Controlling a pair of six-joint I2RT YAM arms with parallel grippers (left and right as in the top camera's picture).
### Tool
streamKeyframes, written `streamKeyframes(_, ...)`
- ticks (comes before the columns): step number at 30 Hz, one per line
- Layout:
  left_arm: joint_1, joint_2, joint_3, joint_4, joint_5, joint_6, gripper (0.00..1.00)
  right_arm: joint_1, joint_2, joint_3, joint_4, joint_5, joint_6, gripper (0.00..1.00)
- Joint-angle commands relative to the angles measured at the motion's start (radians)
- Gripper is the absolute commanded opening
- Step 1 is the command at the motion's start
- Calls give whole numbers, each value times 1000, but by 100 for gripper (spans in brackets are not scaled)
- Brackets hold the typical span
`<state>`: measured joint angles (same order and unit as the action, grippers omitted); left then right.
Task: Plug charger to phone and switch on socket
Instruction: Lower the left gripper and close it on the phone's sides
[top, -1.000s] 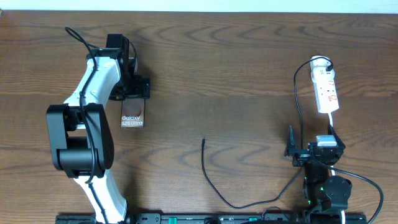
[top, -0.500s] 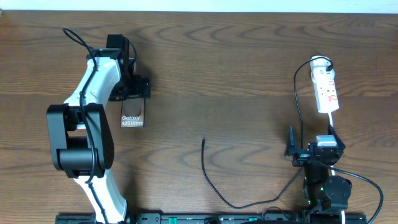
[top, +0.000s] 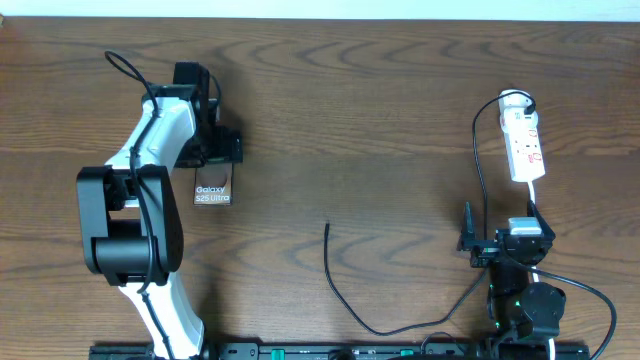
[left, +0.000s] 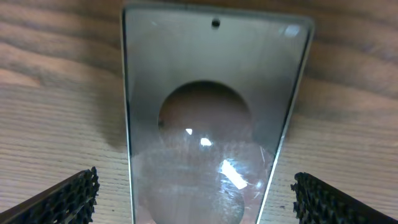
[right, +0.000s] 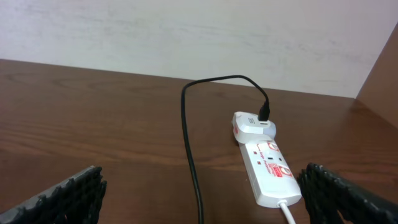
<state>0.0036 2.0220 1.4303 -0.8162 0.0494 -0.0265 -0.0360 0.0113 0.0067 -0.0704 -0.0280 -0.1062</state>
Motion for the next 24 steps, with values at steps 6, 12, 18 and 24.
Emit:
streamKeyframes(6,2,1,-24,17,-9,20,98,7,-6,-1,-4,3,8,99)
streamKeyframes(12,2,2,-24,15,-9,34,98,7,-5,-1,-4,3,8,99)
streamKeyframes(18,2,2,-33,16,-9,52,98,7,-6,-1,-5,3,8,99)
streamKeyframes(24,2,2,-37,20,-9,52,98,7,-5,-1,-5,3,8,99)
